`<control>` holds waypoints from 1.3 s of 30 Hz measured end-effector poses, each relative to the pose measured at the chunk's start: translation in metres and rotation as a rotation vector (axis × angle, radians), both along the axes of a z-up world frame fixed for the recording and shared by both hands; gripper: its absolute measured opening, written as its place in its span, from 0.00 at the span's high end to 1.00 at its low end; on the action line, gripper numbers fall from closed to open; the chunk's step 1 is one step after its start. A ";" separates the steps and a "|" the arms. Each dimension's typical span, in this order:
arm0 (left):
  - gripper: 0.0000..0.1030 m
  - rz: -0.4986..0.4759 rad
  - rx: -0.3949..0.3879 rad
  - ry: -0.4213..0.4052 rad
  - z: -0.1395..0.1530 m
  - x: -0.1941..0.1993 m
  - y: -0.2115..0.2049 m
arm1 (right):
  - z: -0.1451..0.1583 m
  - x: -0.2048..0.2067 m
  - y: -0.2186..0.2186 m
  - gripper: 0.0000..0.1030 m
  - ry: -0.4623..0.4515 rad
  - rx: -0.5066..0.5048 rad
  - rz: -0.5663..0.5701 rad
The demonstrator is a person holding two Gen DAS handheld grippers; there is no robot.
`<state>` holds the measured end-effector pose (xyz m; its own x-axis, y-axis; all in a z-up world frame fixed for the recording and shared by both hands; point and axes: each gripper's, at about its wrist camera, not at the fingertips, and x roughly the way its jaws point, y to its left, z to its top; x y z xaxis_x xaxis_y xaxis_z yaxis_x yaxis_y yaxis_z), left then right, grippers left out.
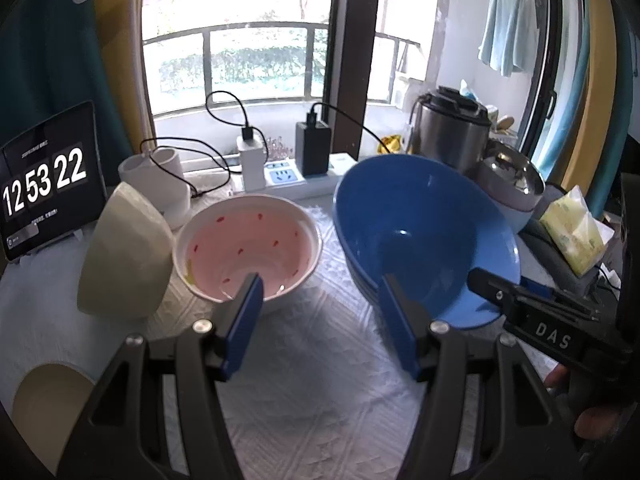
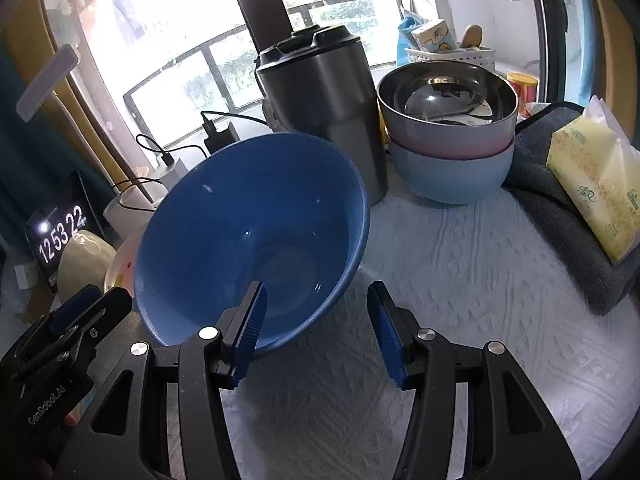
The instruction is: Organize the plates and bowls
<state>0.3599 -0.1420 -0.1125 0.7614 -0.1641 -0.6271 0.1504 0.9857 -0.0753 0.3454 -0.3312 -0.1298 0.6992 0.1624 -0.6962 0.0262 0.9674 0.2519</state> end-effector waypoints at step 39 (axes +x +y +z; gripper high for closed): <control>0.65 -0.082 0.080 -0.039 -0.013 0.000 -0.032 | -0.025 0.006 0.003 0.84 0.065 -0.051 0.017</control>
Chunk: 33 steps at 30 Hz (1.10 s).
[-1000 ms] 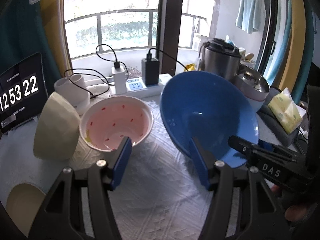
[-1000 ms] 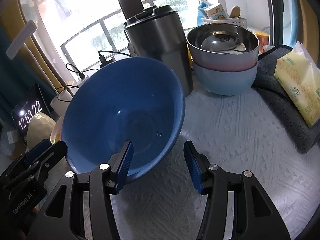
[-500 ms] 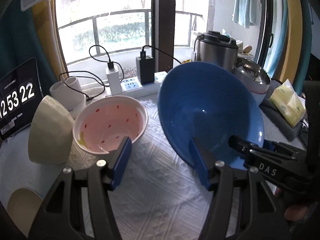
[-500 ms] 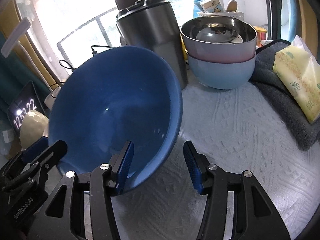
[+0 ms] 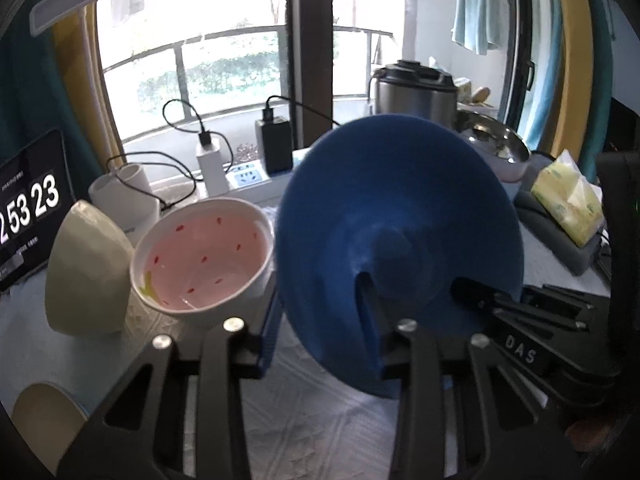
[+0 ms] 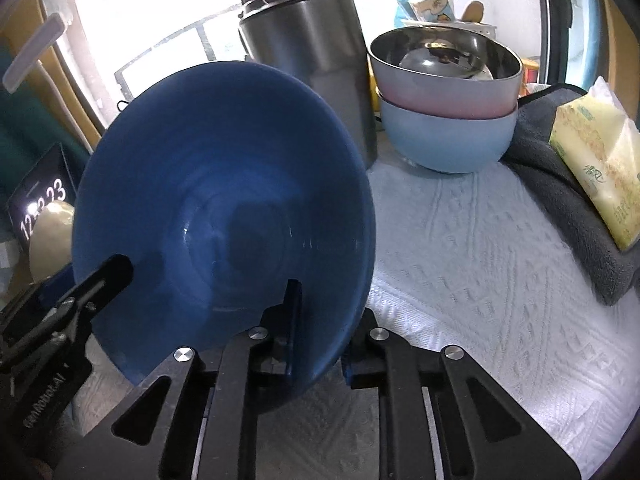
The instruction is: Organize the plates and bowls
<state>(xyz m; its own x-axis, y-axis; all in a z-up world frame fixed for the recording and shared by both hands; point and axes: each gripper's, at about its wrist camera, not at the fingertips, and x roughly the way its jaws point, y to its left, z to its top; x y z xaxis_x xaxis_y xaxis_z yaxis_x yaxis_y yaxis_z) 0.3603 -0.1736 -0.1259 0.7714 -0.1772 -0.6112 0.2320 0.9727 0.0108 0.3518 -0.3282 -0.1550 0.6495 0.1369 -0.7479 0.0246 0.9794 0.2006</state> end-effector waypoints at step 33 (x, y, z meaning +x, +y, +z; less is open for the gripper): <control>0.68 -0.021 -0.077 -0.019 0.029 -0.085 0.044 | 0.052 -0.074 0.020 0.84 -0.050 -0.008 -0.002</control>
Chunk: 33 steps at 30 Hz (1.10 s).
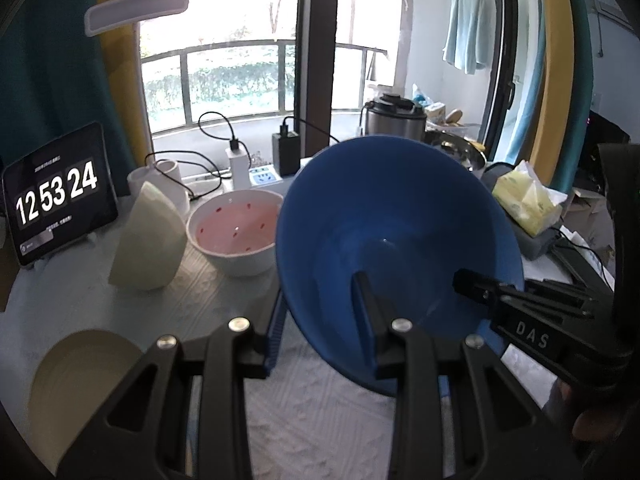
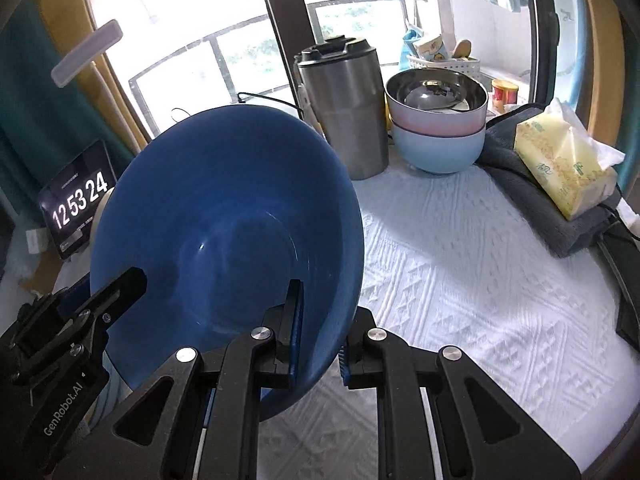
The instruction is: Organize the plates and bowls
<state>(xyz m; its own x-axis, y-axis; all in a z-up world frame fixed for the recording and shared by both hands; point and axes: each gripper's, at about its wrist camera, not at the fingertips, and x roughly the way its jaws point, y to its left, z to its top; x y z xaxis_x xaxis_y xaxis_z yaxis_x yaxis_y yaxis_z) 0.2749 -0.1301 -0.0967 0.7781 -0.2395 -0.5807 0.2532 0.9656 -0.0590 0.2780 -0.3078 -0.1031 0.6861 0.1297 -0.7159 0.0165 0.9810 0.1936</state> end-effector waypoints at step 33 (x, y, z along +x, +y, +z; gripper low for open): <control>0.68 0.008 -0.039 0.052 -0.014 -0.066 0.042 | -0.008 -0.077 0.047 0.80 0.039 -0.028 0.007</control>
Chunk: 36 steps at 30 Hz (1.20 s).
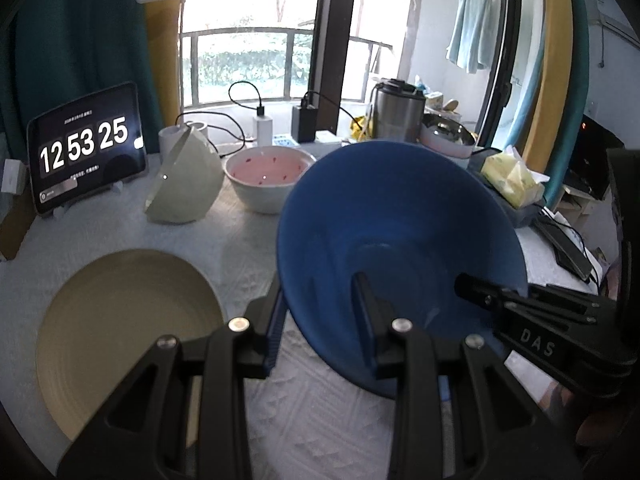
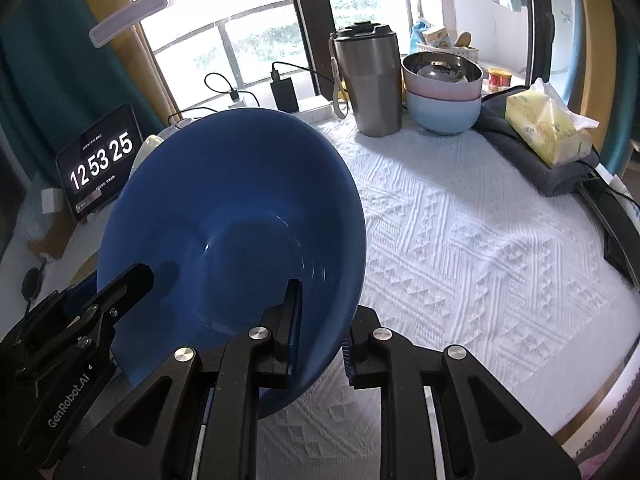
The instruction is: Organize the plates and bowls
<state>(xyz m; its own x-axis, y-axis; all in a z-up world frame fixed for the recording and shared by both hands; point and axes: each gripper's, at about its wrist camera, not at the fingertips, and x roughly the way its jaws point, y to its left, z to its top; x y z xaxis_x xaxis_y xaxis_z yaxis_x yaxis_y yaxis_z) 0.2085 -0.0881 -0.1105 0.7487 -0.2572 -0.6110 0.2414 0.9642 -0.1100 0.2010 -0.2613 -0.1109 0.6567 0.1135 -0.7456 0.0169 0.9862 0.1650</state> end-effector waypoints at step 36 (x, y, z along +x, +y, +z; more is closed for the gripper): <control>0.64 -0.036 0.108 0.110 -0.021 0.008 -0.005 | 0.019 0.000 0.000 0.74 -0.016 -0.011 -0.030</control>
<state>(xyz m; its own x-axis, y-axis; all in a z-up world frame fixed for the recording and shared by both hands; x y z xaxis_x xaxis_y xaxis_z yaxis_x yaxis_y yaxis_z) 0.2166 -0.0930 -0.1311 0.6672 -0.2111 -0.7143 0.2683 0.9627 -0.0340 0.2012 -0.2611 -0.0922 0.6716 0.0854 -0.7360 0.0440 0.9870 0.1546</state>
